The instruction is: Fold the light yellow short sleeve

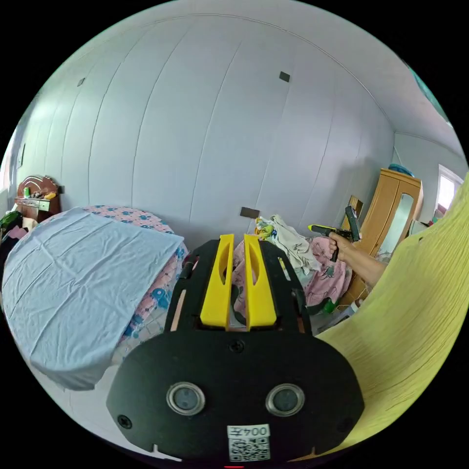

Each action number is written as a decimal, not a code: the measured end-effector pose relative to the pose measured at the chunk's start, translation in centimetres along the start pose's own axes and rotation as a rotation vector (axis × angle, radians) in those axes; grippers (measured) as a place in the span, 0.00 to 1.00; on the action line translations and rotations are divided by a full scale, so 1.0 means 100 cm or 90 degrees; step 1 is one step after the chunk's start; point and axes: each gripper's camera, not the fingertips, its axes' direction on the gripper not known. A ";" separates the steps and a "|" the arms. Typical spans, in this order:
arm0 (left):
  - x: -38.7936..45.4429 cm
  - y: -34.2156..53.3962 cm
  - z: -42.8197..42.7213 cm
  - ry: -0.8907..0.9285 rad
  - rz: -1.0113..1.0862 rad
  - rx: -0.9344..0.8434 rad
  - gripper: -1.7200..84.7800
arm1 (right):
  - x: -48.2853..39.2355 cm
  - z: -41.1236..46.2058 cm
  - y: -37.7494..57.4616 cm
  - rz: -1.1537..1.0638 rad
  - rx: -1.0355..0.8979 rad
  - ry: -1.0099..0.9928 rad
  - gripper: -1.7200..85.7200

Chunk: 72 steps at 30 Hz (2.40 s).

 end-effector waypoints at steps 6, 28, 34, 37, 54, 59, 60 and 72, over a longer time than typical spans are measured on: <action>-0.097 -0.046 0.155 0.057 0.006 -0.017 0.03 | 0.087 0.034 -0.126 0.137 -0.085 0.081 0.14; -0.196 -0.093 0.522 -0.081 -0.069 -0.142 0.02 | 0.271 0.115 -0.405 0.128 -0.319 -0.042 0.03; -0.191 -0.105 0.599 -0.060 -0.048 -0.139 0.02 | 0.317 -0.035 -0.470 0.167 -0.065 -0.028 0.01; -0.191 -0.103 0.626 -0.047 -0.044 -0.138 0.02 | 0.348 -0.104 -0.492 0.226 0.089 -0.048 0.01; -0.190 -0.092 0.671 -0.027 0.022 -0.088 0.04 | 0.326 -0.398 -0.614 0.095 0.522 -0.298 0.01; -0.184 -0.090 0.648 -0.046 0.082 -0.027 0.06 | 0.256 -0.441 -0.643 -0.024 0.553 -0.396 0.01; -0.185 -0.090 0.641 -0.037 0.082 -0.014 0.07 | 0.237 -0.446 -0.647 -0.048 0.560 -0.429 0.01; -0.213 -0.111 0.515 -0.110 0.071 0.052 0.23 | 0.024 -0.428 -0.653 -0.198 0.554 -0.900 0.01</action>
